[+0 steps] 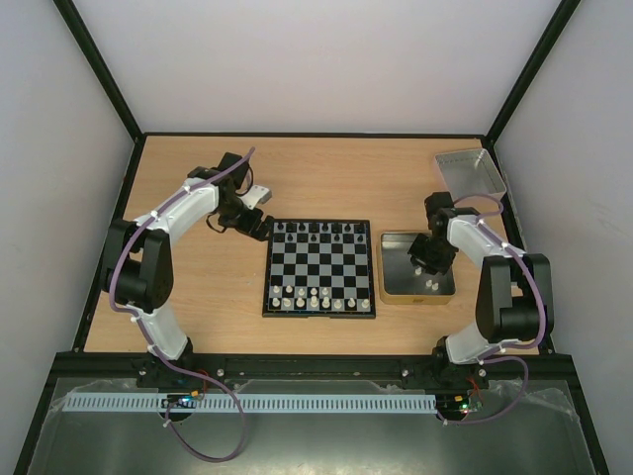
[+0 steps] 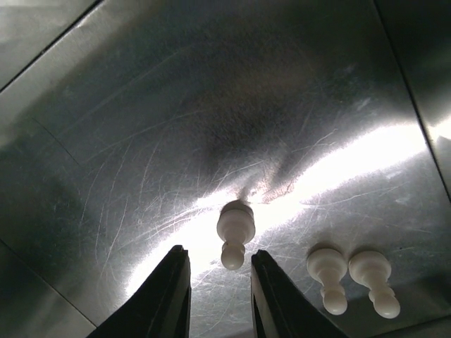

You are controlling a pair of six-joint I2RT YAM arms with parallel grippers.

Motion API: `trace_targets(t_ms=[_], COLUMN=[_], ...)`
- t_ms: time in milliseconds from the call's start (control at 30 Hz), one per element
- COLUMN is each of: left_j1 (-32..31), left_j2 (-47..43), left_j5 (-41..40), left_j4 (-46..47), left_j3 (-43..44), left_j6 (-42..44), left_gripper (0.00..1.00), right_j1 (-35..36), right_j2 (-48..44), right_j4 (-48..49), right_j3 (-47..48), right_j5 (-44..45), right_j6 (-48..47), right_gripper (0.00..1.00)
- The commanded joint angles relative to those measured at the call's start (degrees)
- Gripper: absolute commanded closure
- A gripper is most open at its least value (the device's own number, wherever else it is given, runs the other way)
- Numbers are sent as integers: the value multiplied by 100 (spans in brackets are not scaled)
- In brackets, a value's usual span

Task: Set up the chess pieces on the board
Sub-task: Pick up the chess piece from the storage box.

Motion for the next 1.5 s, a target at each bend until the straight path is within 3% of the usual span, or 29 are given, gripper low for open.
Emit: trace_targets(t_ms=[0, 733, 967, 1167, 1467], left_j1=[-31, -37, -32, -33, -33], left_j2=[9, -15, -42, -14, -11], left_j5=[-12, 1, 5, 10, 4], left_j4=[-100, -95, -91, -94, -92], left_j3=[97, 107, 82, 100, 107], left_j6=[43, 52, 67, 61, 69], left_gripper=[1, 1, 1, 1, 1], right_j1=[-64, -91, -91, -66, 1381], right_j2=[80, 418, 420, 143, -277], right_j4=[55, 144, 116, -220, -1089], right_j3=[-18, -39, -34, 116, 897], right_j5=[154, 202, 253, 412, 547], right_j6=[-58, -68, -64, -84, 138], right_gripper=[78, 83, 93, 94, 94])
